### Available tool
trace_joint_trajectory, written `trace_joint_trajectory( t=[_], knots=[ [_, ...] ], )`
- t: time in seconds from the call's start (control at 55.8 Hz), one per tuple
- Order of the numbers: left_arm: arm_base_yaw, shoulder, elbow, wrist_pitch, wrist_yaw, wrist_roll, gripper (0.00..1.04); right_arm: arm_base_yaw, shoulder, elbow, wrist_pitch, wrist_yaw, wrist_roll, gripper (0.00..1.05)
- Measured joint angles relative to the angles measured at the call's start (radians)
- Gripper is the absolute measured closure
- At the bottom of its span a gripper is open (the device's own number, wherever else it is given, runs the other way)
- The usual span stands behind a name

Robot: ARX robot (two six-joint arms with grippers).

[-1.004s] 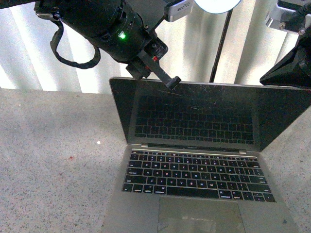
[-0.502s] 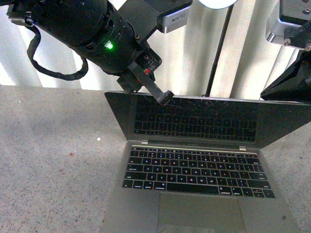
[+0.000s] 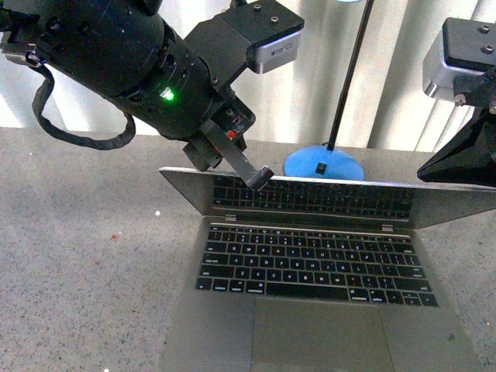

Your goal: Close laptop

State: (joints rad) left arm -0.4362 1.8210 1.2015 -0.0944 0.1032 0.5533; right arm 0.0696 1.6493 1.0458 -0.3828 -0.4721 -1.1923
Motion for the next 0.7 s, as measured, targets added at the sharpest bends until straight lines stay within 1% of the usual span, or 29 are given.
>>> trace_joint_trajectory(
  t=[0.699],
  knots=[
    [-0.018, 0.0, -0.081, 0.032, 0.025, -0.028, 1.01, 0.004, 0.021, -0.051, -0.028, 0.0, -0.047, 1.02]
  ],
)
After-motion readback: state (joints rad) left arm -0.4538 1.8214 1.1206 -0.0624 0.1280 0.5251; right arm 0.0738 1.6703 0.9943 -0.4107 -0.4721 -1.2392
